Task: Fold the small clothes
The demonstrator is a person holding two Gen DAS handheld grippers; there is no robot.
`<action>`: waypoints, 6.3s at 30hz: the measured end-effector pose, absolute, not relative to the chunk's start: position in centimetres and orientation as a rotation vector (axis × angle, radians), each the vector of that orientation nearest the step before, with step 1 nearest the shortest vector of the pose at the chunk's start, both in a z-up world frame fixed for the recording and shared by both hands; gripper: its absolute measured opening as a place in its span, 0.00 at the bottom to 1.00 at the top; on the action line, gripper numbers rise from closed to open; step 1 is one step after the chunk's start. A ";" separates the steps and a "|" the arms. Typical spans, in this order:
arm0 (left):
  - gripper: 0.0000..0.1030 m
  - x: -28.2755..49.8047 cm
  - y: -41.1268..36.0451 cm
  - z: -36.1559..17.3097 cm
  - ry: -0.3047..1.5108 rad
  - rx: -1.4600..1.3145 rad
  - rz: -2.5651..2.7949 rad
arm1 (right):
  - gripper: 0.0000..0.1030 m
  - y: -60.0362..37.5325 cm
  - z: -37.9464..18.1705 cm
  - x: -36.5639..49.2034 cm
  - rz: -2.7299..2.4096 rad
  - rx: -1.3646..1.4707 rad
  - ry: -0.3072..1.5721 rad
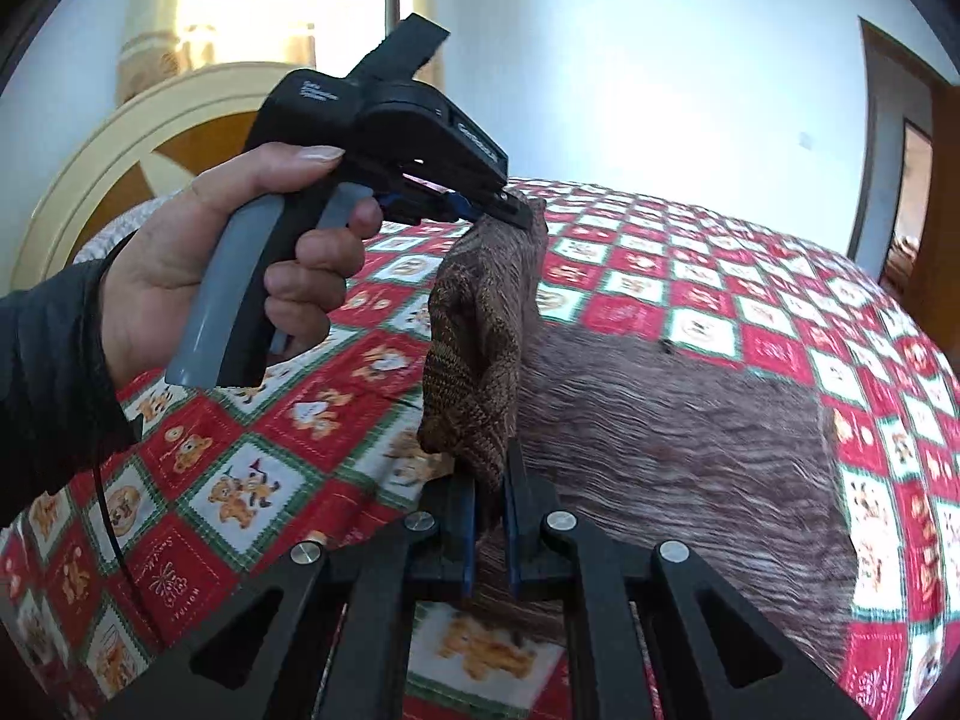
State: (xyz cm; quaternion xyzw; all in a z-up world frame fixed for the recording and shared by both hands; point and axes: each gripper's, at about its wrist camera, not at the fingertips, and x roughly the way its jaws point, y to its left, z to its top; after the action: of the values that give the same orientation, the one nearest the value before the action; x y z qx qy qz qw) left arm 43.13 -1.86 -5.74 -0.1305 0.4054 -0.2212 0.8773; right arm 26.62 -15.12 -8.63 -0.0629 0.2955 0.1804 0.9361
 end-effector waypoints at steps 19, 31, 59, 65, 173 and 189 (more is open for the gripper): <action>0.10 43.0 -17.3 -5.5 0.842 -0.085 -0.629 | 0.06 -27.3 -8.9 25.5 0.256 0.091 0.676; 0.10 42.5 -25.8 -9.6 0.876 0.055 -0.681 | 0.06 -33.1 -12.2 24.9 0.178 0.233 0.768; 0.79 31.9 -15.6 -15.0 0.783 0.298 -0.451 | 0.31 -32.6 -12.4 30.9 0.151 0.174 0.859; 0.86 32.2 -13.3 -15.1 0.831 0.143 -0.464 | 0.16 -33.8 -13.2 30.1 0.108 0.130 0.879; 0.15 32.4 -14.5 -14.2 0.907 0.088 -0.541 | 0.17 -39.1 -13.5 44.6 0.301 0.448 0.795; 0.14 27.5 -10.3 -11.2 0.866 0.129 -0.479 | 0.14 -32.1 -8.7 39.9 0.388 0.382 0.737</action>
State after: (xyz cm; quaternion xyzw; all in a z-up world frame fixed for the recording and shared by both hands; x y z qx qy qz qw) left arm 27.55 -10.29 -11.17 0.0617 0.4153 -0.2296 0.8780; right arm 39.90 -32.10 -8.74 0.1843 0.3558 0.1874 0.8968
